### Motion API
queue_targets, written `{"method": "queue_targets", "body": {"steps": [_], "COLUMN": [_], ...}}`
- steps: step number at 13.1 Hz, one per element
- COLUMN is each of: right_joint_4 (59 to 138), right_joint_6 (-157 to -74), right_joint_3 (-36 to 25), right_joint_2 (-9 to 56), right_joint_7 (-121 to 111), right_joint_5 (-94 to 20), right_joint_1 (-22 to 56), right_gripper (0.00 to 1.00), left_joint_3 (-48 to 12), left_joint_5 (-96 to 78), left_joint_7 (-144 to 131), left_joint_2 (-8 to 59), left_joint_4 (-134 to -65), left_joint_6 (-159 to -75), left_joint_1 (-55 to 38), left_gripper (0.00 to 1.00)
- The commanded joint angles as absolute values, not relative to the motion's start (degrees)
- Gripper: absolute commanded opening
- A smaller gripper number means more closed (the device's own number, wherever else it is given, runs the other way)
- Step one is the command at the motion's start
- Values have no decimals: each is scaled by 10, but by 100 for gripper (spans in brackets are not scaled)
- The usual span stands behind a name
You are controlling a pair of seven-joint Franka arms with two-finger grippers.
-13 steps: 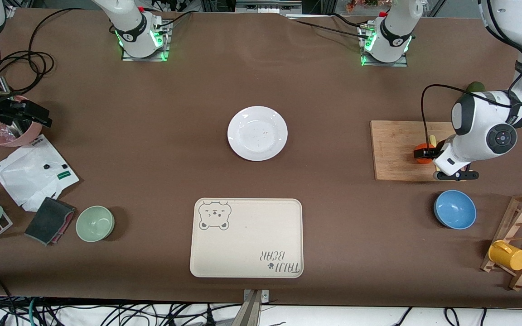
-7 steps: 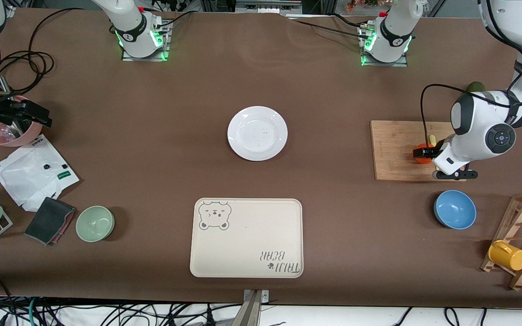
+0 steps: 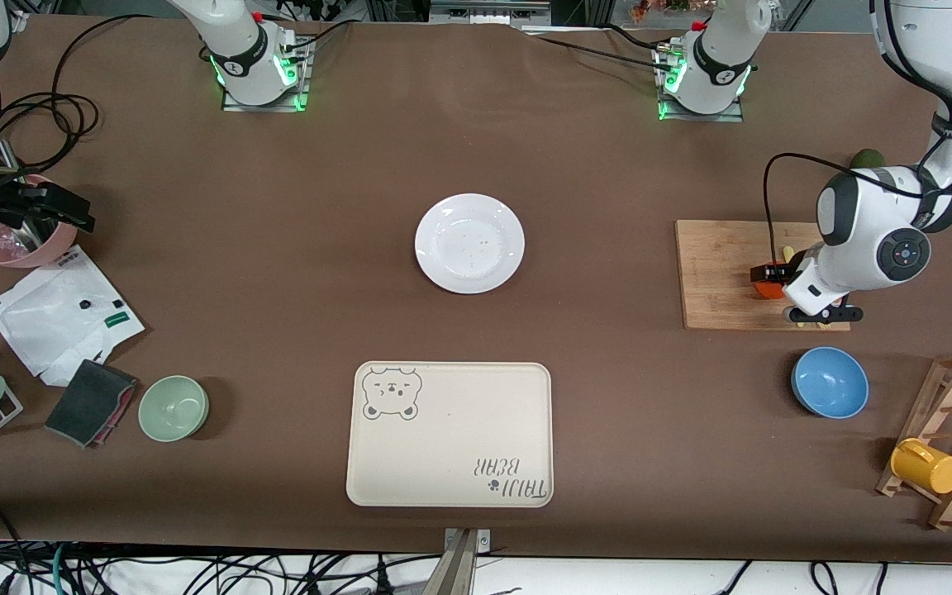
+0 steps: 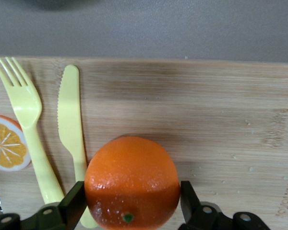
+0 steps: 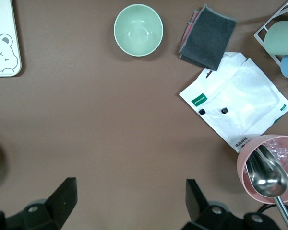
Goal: Place orange and plate with both arms
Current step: 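Lift the orange with the left gripper and carry it over the white plate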
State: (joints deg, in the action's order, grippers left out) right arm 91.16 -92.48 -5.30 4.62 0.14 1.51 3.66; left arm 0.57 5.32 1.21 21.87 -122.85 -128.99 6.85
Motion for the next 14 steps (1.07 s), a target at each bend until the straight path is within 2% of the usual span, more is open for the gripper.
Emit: {"method": "queue_targets", "body": {"steps": [1, 2, 3, 5, 9, 14], "right_joint_4": [923, 922, 922, 922, 923, 922], "right_joint_6": [-922, -922, -922, -922, -922, -922], "right_joint_3": [-53, -53, -53, -53, -53, -53], "right_joint_2": [32, 32, 32, 32, 32, 32], "right_joint_7": [9, 9, 9, 9, 9, 9], "right_joint_5": [14, 14, 14, 14, 14, 14], "right_joint_1": [38, 38, 38, 38, 38, 38], "right_gripper": [100, 100, 100, 100, 100, 100], "left_joint_3": [3, 3, 3, 2, -43, -135], "left_joint_5": [65, 65, 65, 65, 64, 48], "left_joint_7": [15, 15, 17, 18, 21, 9], "left_joint_2": [228, 228, 227, 215, 200, 215], "left_joint_4": [-1230, -1229, -1224, -1216, -1126, -992], "left_joint_6": [-1303, -1303, -1302, -1293, -1203, -1114], "left_joint_1": [77, 77, 77, 76, 71, 60], "left_gripper": [50, 39, 34, 30, 29, 30]}}
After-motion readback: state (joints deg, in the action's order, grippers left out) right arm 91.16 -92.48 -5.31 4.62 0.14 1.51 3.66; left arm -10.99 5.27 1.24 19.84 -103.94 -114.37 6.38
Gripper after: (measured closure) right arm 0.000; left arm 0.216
